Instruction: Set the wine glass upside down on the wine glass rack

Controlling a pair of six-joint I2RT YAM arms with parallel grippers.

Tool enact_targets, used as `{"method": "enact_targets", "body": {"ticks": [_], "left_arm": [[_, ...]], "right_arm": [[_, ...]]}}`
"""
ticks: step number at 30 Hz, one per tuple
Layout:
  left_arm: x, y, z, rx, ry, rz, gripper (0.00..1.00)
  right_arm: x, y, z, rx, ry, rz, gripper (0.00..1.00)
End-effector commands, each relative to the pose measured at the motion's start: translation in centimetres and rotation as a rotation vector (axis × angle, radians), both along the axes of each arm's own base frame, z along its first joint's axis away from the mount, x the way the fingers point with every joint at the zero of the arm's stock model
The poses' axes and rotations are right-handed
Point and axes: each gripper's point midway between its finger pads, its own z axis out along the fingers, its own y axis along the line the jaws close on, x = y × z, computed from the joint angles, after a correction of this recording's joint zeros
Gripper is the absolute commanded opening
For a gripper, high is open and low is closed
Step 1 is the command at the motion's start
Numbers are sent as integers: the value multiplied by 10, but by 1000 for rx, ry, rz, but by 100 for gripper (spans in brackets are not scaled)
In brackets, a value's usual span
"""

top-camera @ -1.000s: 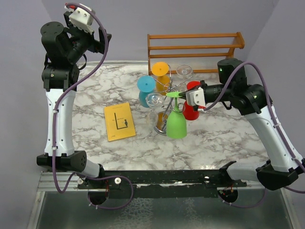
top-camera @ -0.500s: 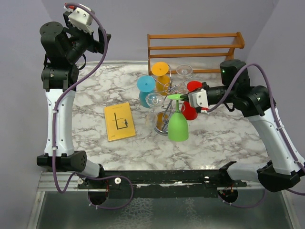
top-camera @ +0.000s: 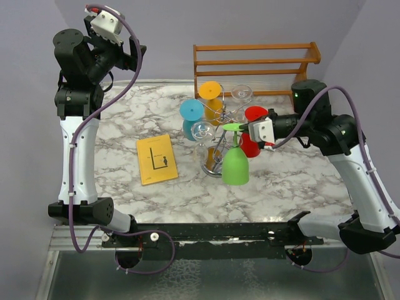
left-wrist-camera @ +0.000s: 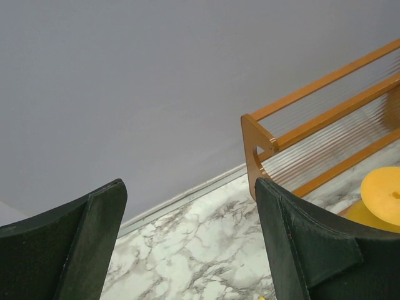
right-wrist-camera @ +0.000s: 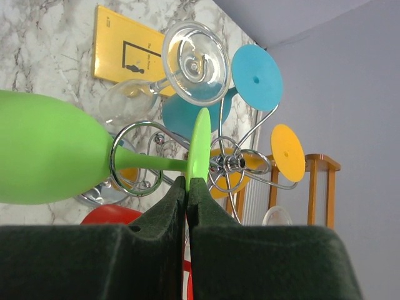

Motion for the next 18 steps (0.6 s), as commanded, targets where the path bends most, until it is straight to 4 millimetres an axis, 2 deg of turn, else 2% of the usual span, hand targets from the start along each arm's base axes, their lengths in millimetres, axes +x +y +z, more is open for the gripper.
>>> {"method": "enact_targets", "body": {"ticks": [1,9,18], "left_arm": [[-12,-1,13,1,-42,-21,87],[-16,-1,15,8,-48,-25,87],[-18,-3,15,16,-51,-35,87]], "right_arm": [[-10,-7,15,27,-26,-24,1],[4,-16,0,-17,-33,-111,1],[9,-18,-18,-45,-6,-129,4]]}}
